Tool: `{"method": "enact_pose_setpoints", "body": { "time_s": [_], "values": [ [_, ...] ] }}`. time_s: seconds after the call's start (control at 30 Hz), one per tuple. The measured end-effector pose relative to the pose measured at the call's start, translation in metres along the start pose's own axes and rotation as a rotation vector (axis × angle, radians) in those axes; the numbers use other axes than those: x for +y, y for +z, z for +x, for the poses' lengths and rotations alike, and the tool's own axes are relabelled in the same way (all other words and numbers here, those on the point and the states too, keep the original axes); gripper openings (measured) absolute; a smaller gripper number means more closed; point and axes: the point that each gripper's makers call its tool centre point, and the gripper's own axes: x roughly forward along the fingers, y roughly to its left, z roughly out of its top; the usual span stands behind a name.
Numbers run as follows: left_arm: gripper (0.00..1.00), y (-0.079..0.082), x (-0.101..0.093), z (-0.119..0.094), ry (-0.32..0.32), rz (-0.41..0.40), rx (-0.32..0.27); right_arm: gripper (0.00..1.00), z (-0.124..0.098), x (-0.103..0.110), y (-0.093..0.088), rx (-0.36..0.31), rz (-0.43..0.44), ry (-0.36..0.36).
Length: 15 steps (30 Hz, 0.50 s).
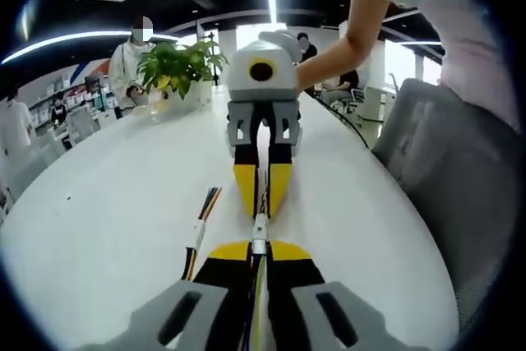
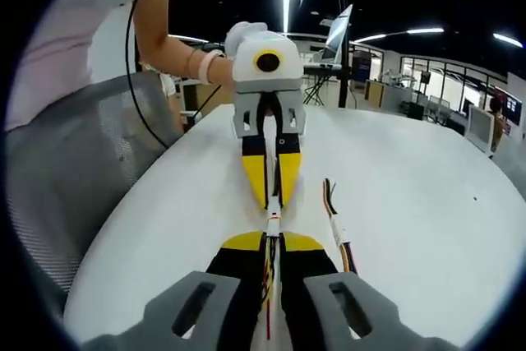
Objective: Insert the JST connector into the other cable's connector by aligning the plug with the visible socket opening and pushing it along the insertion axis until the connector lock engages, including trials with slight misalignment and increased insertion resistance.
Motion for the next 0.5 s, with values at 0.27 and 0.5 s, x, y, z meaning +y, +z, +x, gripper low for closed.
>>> {"method": "enact_pose_setpoints", "body": {
  "time_s": [0.27, 0.5],
  "values": [
    [0.00, -0.0022, -0.0010, 0.0007, -0.007, 0.007, 0.014, 0.03, 0.0019, 0.0013, -0.0028, 0.019, -0.010, 0.018],
    [0.00, -0.0013, -0.0014, -0.0004, -0.012, 0.010, 0.013, 0.03, 0.0025, 0.0007, -0.0032, 0.026, -0.015, 0.025]
  ]
}}
